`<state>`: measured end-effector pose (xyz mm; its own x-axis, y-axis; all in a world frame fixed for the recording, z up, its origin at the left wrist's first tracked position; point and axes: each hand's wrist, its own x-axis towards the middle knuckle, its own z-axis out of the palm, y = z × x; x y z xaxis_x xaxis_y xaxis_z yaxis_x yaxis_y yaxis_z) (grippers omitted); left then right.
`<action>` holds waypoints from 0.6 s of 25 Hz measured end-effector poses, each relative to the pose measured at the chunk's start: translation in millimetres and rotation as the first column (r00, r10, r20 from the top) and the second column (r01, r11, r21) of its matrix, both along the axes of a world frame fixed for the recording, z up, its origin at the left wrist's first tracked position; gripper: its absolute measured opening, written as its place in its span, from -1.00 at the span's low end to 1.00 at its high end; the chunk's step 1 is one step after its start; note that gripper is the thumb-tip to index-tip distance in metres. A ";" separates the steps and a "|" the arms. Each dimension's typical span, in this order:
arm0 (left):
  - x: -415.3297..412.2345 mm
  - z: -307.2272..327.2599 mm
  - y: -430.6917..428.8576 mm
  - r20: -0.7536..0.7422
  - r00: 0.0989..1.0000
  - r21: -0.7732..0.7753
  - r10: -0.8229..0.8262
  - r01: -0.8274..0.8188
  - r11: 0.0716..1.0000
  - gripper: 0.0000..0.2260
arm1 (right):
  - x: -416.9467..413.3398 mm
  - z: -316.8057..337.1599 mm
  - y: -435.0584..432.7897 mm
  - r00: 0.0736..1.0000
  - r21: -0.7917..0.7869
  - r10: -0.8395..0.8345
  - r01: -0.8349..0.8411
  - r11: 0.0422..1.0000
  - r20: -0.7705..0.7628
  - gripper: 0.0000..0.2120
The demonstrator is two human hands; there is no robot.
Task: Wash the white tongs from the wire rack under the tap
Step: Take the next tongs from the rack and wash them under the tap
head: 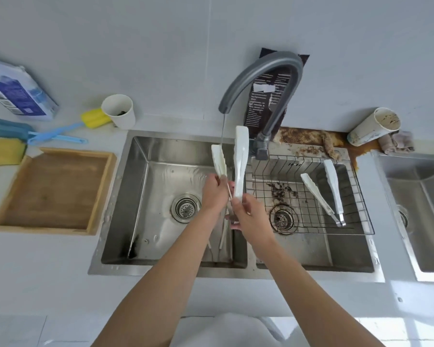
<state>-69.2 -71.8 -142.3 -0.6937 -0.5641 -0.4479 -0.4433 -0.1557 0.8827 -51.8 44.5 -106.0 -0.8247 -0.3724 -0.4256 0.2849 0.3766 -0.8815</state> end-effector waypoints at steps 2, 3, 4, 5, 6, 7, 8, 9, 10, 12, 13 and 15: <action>-12.7 1.8 -19.7 -0.019 0.999 0.057 0.042 -0.041 0.998 -0.85 | 13.2 -2.5 -9.5 0.998 -0.025 -0.056 0.057 0.998 0.036 -0.80; -19.8 5.1 -29.4 -0.022 0.998 0.081 0.067 -0.065 0.995 -0.84 | 19.0 -3.3 -12.4 0.996 -0.034 -0.078 0.080 0.996 0.047 -0.81; -27.5 8.1 -37.6 -0.024 0.996 0.102 0.084 -0.081 0.991 -0.83 | 22.7 -3.3 -15.3 0.994 -0.042 -0.100 0.102 0.994 0.054 -0.81; -35.2 9.9 -43.1 -0.031 0.996 0.123 0.089 -0.084 0.989 -0.82 | 23.5 -1.7 -19.5 0.991 -0.047 -0.125 0.128 0.991 0.052 -0.81; -41.8 11.1 -44.0 -0.045 0.995 0.139 0.084 -0.077 0.987 -0.82 | 21.4 0.9 -24.0 0.987 -0.052 -0.152 0.154 0.987 0.046 -0.82; -46.3 12.9 -41.2 -0.065 0.996 0.139 0.066 -0.057 0.989 -0.82 | 16.3 4.2 -28.8 0.983 -0.056 -0.182 0.184 0.981 0.035 -0.83; -48.8 14.6 -35.8 -0.082 0.996 0.126 0.037 -0.026 0.992 -0.82 | 9.3 8.1 -33.3 0.976 -0.062 -0.216 0.216 0.974 0.022 -0.84; -48.9 15.4 -29.1 -0.092 0.996 0.091 0.000 0.008 0.996 -0.83 | 2.0 12.2 -36.8 0.970 -0.068 -0.243 0.243 0.968 0.011 -0.84; -48.9 16.3 -23.4 -0.101 0.995 0.067 -0.026 0.033 0.997 -0.84 | -4.4 15.6 -39.0 0.966 -0.074 -0.260 0.259 0.963 0.003 -0.83; -51.1 16.5 -21.7 -0.114 0.993 0.108 -0.026 0.039 0.993 -0.86 | -8.3 19.1 -39.4 0.963 -0.079 -0.267 0.268 0.960 0.017 -0.81; -54.6 17.6 -26.6 -0.112 0.994 0.149 -0.010 0.026 0.988 -0.85 | -5.8 18.7 -38.2 0.965 -0.078 -0.260 0.262 0.962 0.030 -0.82; -65.6 20.0 -42.7 -0.100 0.995 0.195 0.030 -0.010 0.981 -0.81 | 4.4 14.4 -37.2 0.968 -0.085 -0.246 0.250 0.964 0.056 -0.84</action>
<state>-134.8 -114.5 -122.3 -0.7311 -0.4874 -0.4775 -0.3474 -0.3364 0.8753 -47.4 7.4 -91.6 -0.8769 -0.1972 -0.4383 0.3995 0.2082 -0.8928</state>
